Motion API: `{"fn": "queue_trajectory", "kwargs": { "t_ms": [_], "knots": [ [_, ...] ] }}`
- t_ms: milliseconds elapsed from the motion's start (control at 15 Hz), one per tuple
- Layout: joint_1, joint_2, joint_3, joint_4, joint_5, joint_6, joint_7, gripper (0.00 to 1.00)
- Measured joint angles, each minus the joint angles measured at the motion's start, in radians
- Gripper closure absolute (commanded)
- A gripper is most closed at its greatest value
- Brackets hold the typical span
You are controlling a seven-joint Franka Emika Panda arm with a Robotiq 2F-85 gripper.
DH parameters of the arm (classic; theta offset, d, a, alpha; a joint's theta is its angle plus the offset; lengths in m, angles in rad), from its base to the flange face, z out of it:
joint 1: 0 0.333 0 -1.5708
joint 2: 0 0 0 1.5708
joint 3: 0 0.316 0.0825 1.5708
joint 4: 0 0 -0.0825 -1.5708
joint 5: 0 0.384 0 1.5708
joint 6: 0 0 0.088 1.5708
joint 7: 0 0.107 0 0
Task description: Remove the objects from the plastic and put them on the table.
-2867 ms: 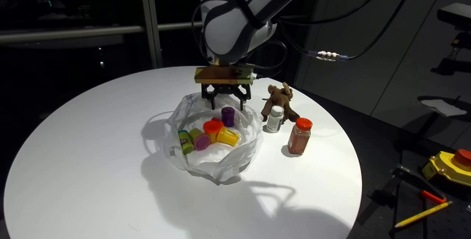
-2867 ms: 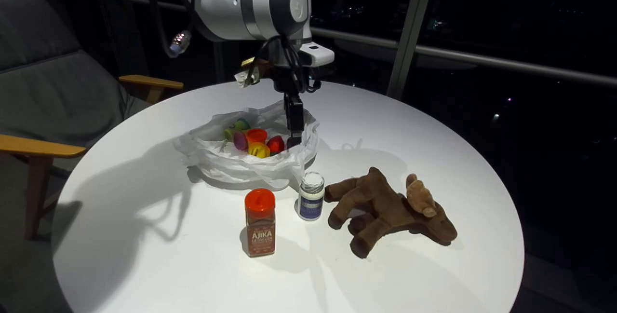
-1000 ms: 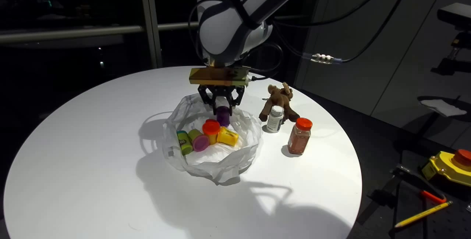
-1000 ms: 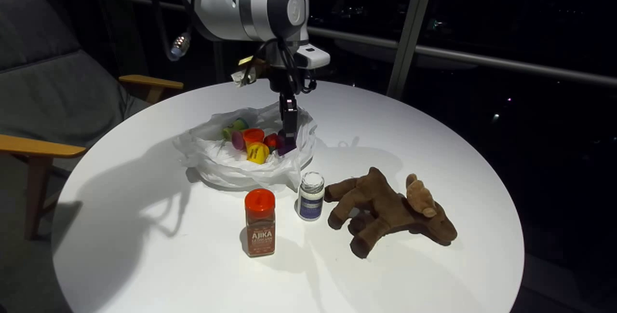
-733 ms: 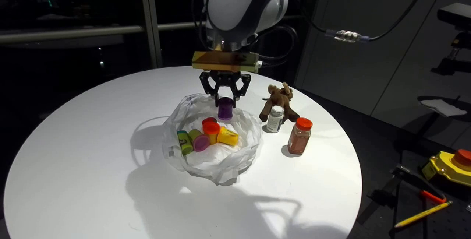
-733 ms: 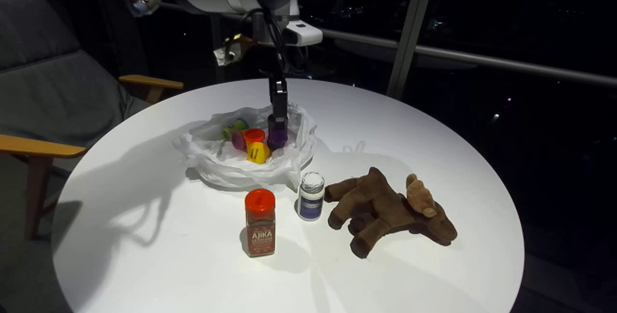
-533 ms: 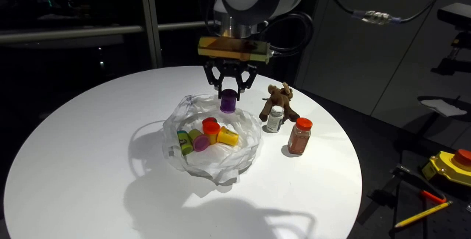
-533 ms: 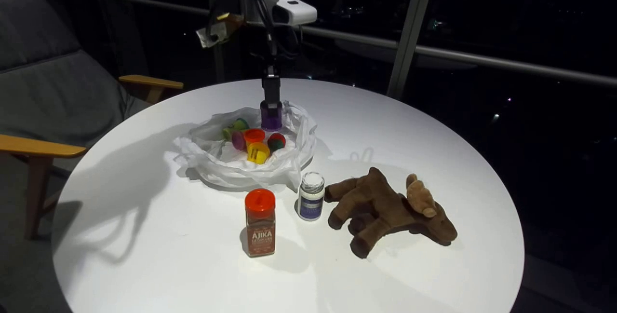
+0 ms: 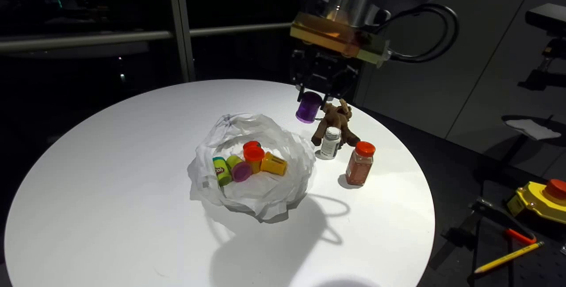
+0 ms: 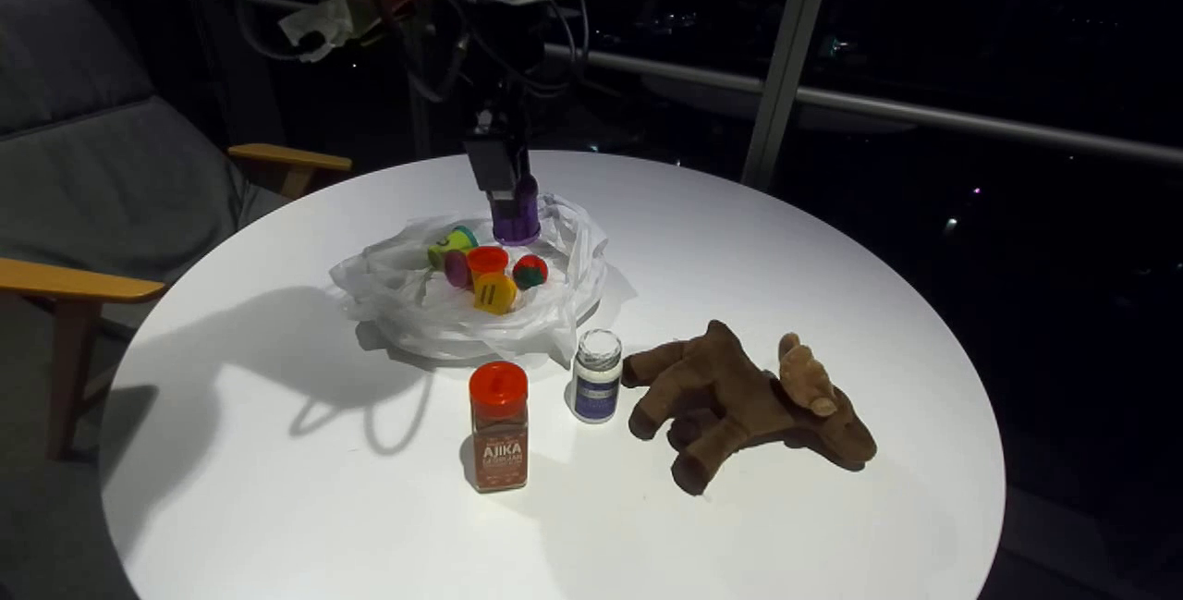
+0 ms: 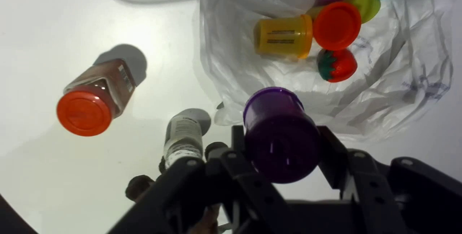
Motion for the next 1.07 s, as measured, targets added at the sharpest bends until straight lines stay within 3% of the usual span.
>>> {"fn": "queue_trajectory", "kwargs": {
  "t_ms": [267, 600, 800, 1067],
  "knots": [
    [-0.057, -0.156, -0.024, -0.237, -0.042, 0.089, 0.102, 0.74],
    [-0.228, -0.349, -0.024, -0.503, -0.130, 0.130, 0.164, 0.74],
    [-0.297, -0.366, -0.013, -0.518, -0.129, 0.108, 0.119, 0.74],
    [-0.315, -0.322, 0.032, -0.500, -0.133, 0.088, 0.080, 0.74]
  ]
}}
